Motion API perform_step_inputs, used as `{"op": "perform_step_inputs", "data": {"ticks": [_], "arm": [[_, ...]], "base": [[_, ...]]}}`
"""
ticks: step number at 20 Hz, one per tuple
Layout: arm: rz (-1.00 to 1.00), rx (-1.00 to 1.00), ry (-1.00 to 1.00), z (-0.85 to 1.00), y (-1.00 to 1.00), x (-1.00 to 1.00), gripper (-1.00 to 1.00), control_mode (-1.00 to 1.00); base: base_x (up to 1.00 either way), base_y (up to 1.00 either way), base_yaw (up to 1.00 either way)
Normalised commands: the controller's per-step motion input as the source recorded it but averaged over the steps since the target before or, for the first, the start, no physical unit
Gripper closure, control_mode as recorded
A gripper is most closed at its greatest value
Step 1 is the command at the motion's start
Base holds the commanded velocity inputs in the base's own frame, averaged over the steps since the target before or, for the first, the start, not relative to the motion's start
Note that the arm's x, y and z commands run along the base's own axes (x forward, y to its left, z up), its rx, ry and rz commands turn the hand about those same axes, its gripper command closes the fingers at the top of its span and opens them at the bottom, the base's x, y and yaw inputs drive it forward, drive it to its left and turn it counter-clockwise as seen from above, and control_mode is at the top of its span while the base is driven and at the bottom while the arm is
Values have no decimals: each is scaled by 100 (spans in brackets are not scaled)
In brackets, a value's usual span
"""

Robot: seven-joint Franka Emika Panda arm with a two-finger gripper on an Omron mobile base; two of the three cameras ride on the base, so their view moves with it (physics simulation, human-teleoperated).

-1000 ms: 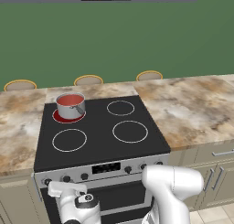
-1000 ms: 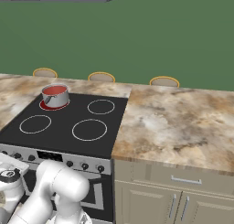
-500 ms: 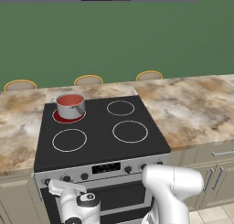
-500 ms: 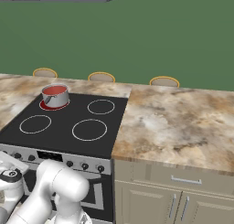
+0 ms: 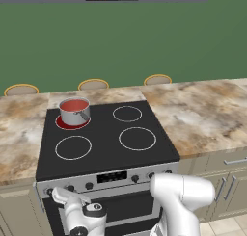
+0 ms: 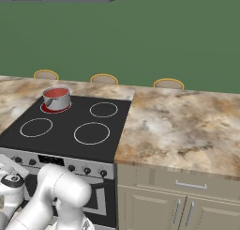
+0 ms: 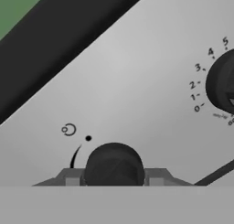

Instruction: Wait until the marinara sauce is simmered to a deep red color and then turn off the stove.

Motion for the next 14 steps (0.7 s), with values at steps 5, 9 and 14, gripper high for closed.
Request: {"op": "perform_step_inputs", "data": {"ticks": [5, 9, 14], "arm": [[-7, 14, 4, 0, 0, 0, 100, -100], [-8, 15, 4, 0, 0, 0, 100, -100], [-8, 12, 3, 0, 0, 0, 100, -100]], "base": [[0, 0, 0], [0, 0, 0], [0, 0, 0]]}}
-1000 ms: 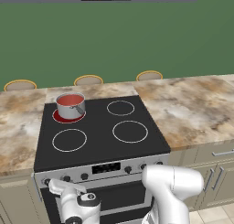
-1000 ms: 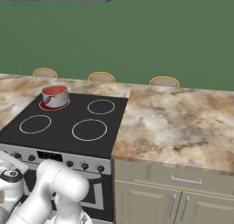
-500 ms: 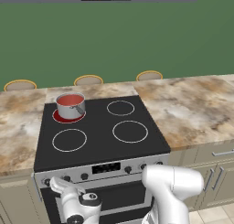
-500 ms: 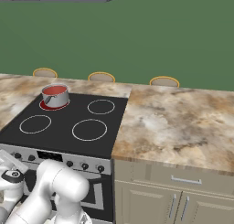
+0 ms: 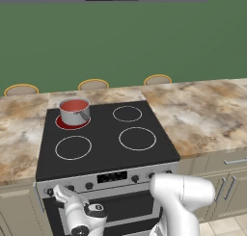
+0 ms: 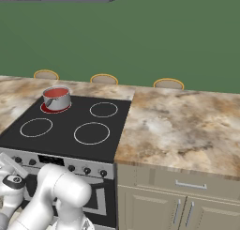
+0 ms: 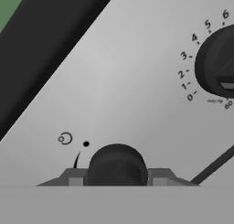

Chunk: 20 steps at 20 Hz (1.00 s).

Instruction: Wait until the marinara sauce is simmered to a deep red color and then turn off the stove.

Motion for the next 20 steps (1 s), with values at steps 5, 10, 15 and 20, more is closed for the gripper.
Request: {"op": "perform_step_inputs", "data": {"ticks": [5, 10, 15, 20], "arm": [[-8, 13, 2, 0, 0, 0, 100, -100], [-8, 14, 1, 0, -1, 0, 100, -100], [-7, 15, 0, 0, -5, 0, 100, -100], [-7, 15, 0, 0, -5, 0, 100, -100]], "base": [[0, 0, 0], [0, 0, 0], [0, 0, 0], [0, 0, 0]]}}
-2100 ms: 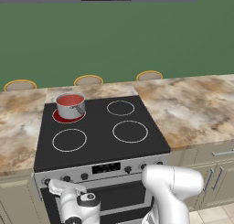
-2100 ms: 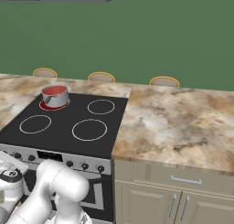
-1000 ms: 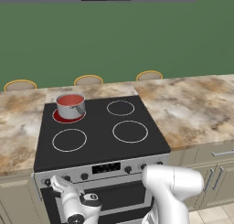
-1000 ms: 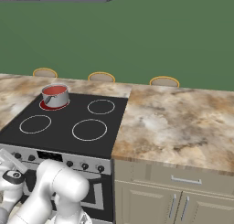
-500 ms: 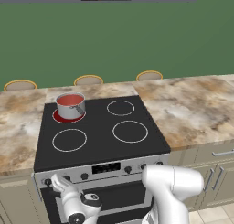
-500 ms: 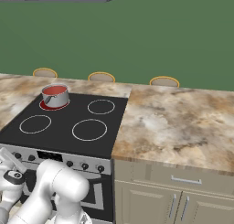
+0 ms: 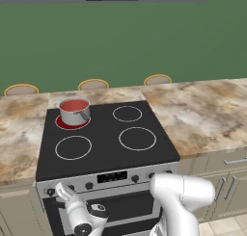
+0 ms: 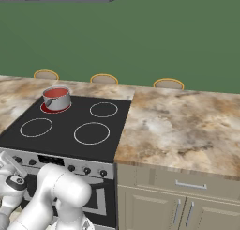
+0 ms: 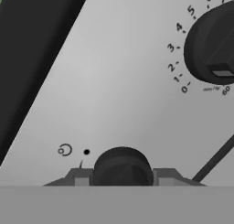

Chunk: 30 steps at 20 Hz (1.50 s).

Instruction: Wait until the marinara sauce is simmered to a deep red color and then turn off the stove.

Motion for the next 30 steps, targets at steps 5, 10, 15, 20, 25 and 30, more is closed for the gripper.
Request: {"op": "perform_step_inputs", "data": {"ticks": [5, 10, 15, 20, 25, 30], "arm": [[-7, 15, 0, 0, -2, 0, 100, -100], [-7, 18, 0, 0, -4, 0, 100, -100], [-7, 17, 0, 0, -1, 0, 100, -100], [-8, 18, 0, 0, 0, 0, 100, -100], [-10, 21, 0, 0, -1, -2, 100, -100], [-13, 21, 1, 0, 0, -6, 100, -100]], "base": [[0, 0, 0], [0, 0, 0], [0, 0, 0], [0, 0, 0], [0, 0, 0], [0, 0, 0]]}}
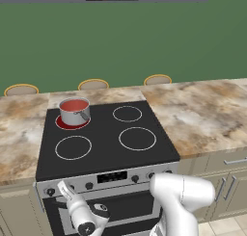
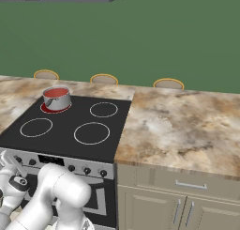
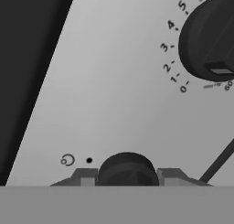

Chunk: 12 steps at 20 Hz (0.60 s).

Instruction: Wait until the marinara sauce is simmered to a deep red color and then turn off the stove.

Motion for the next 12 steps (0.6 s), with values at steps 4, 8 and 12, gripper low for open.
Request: {"op": "perform_step_inputs", "data": {"ticks": [4, 8, 12], "arm": [[-15, 19, 4, 0, 0, -2, 100, -100], [-15, 18, 7, 0, 0, -1, 100, -100], [-14, 24, 10, 0, 0, -19, 100, -100]], "base": [[0, 0, 0], [0, 0, 0], [0, 0, 0]]}}
